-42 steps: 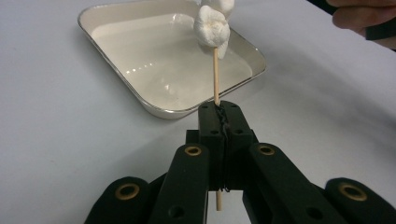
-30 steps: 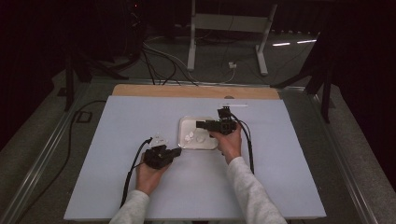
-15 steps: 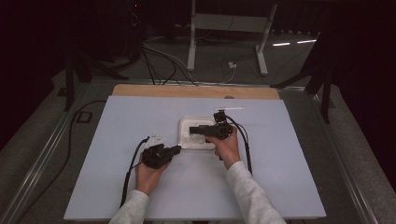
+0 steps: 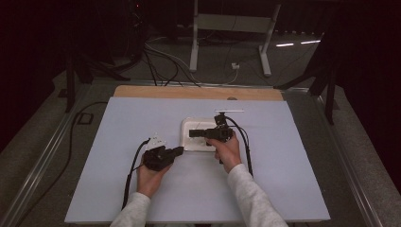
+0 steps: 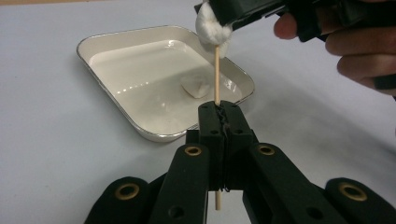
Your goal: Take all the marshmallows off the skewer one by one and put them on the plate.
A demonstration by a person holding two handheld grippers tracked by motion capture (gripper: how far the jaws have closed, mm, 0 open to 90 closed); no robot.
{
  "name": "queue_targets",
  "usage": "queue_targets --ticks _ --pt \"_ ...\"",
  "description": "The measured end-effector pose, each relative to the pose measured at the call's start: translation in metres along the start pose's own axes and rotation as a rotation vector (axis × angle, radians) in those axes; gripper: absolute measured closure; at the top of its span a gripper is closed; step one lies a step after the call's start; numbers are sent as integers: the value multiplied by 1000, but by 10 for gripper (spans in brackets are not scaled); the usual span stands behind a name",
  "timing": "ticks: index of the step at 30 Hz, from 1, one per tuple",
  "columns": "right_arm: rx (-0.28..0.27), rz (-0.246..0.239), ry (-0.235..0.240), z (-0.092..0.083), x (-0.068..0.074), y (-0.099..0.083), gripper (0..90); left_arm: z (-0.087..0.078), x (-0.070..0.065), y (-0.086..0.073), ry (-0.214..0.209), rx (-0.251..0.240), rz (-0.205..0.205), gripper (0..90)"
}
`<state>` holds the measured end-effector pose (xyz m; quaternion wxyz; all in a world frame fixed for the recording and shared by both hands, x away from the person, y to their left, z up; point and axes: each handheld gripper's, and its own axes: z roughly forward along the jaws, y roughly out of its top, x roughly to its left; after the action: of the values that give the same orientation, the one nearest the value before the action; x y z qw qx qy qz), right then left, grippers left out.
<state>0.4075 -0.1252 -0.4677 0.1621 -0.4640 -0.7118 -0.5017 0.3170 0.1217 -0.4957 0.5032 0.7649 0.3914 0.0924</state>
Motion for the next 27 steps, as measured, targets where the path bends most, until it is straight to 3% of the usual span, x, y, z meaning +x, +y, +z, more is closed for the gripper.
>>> queue_targets --ticks 7,20,27 --pt "5 2 -2 -4 0 1 744 0 0 -1 0 11 13 900" --pt "-9 21 20 -11 -1 4 783 -3 2 0 -20 13 30 900" --pt "-46 7 -6 -16 -1 5 796 -3 2 0 -31 19 28 900"
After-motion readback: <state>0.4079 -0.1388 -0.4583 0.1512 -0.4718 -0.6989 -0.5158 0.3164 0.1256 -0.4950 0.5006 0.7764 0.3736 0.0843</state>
